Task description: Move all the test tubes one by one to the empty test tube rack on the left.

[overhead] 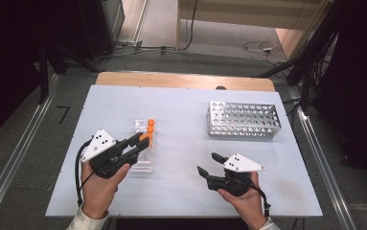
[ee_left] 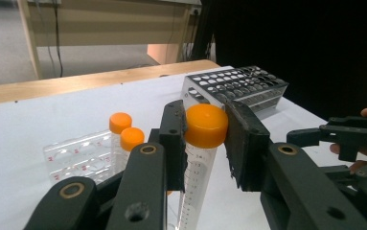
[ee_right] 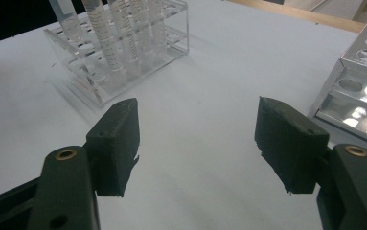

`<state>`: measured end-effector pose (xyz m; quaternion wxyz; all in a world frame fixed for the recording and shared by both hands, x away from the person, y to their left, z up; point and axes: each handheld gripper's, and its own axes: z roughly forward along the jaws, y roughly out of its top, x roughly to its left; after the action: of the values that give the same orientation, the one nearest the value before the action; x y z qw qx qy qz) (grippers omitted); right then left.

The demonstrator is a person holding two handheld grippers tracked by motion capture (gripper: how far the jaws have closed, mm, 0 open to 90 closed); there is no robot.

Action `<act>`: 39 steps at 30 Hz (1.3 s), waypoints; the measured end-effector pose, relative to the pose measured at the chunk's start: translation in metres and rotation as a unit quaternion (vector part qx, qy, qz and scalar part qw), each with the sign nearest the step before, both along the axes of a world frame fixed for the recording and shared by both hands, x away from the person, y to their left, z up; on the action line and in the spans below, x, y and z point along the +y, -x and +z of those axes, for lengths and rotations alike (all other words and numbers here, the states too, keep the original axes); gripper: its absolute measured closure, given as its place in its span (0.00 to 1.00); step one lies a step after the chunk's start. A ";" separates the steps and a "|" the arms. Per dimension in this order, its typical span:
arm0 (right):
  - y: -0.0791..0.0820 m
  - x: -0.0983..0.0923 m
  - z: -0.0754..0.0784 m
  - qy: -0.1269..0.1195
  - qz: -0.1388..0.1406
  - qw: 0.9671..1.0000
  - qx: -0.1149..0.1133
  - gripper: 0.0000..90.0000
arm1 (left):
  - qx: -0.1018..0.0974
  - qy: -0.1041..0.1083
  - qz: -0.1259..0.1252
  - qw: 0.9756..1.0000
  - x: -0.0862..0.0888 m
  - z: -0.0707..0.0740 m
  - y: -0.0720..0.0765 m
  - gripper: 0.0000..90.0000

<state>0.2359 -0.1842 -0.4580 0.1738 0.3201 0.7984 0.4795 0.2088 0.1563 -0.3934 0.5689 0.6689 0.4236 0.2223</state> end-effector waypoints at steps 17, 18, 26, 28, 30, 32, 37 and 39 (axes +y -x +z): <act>0.000 0.000 -0.001 0.001 0.000 1.000 0.000 0.34 | 0.001 -0.022 0.016 1.000 0.001 -0.007 -0.002 0.78; 0.000 0.000 0.000 0.001 -0.001 1.000 0.001 0.34 | 0.001 -0.023 0.016 1.000 0.000 -0.008 -0.003 0.78; 0.000 0.000 -0.001 0.002 0.001 1.000 0.000 0.35 | 0.004 -0.037 0.022 0.999 -0.006 -0.016 -0.003 0.78; 0.000 0.000 -0.001 0.002 0.001 1.000 0.000 0.35 | 0.003 -0.040 0.023 0.999 -0.007 -0.017 -0.003 0.78; 0.000 0.000 -0.001 0.002 0.001 1.000 0.001 0.34 | 0.003 -0.040 0.025 0.999 -0.008 -0.018 -0.003 0.78; 0.000 0.000 -0.001 0.002 0.001 1.000 0.001 0.35 | 0.005 -0.044 0.028 0.999 -0.008 -0.020 -0.003 0.78; 0.000 0.000 -0.001 0.002 0.002 1.000 0.001 0.35 | 0.010 -0.053 0.033 0.998 -0.011 -0.026 -0.003 0.78; 0.000 0.000 -0.001 0.002 0.003 1.000 0.001 0.35 | 0.013 -0.057 0.037 0.998 -0.012 -0.028 -0.002 0.78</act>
<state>0.2360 -0.1838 -0.4589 0.1722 0.3180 0.8006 0.4778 0.2112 0.1441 -0.4209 0.5156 0.6872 0.4419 0.2580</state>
